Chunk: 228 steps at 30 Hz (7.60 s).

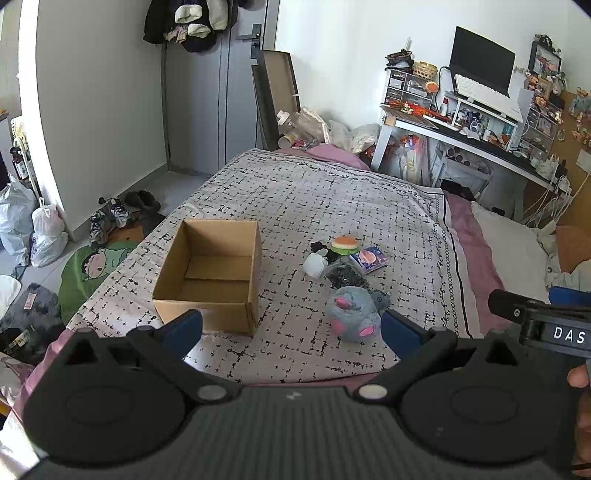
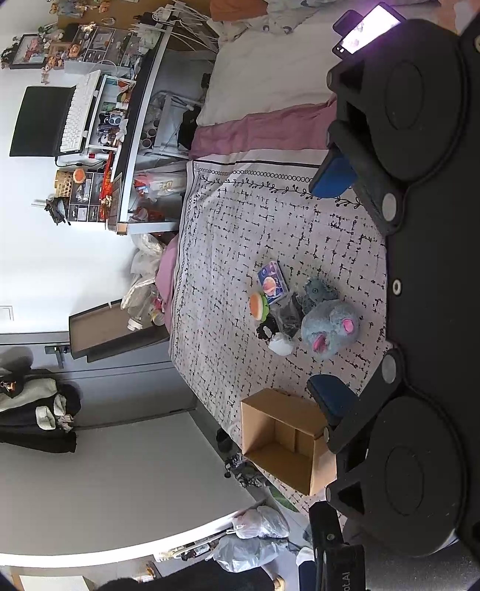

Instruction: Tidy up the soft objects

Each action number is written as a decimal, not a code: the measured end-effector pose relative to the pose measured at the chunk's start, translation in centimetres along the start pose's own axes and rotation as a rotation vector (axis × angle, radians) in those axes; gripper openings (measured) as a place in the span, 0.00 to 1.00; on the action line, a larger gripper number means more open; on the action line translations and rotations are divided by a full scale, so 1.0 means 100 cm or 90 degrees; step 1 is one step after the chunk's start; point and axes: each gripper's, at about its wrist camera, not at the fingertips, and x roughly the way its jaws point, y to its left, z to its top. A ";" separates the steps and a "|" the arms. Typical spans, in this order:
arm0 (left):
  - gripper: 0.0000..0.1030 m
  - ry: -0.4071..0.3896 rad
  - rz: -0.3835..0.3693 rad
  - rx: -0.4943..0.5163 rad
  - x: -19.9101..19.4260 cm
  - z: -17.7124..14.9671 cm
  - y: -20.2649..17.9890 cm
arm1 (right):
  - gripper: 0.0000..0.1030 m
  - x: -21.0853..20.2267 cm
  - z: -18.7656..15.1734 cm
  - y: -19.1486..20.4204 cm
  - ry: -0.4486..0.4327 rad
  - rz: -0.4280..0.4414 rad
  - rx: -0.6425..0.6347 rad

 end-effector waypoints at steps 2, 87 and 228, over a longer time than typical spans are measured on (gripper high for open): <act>0.99 0.001 -0.001 -0.002 0.000 0.000 0.000 | 1.00 0.000 0.000 0.000 0.002 0.003 0.001; 0.64 0.138 -0.103 -0.138 0.165 0.027 0.022 | 0.51 0.183 0.023 -0.014 0.260 0.108 0.208; 0.27 0.254 -0.002 -0.248 0.248 0.047 0.200 | 0.69 0.260 0.034 0.149 0.216 0.269 0.266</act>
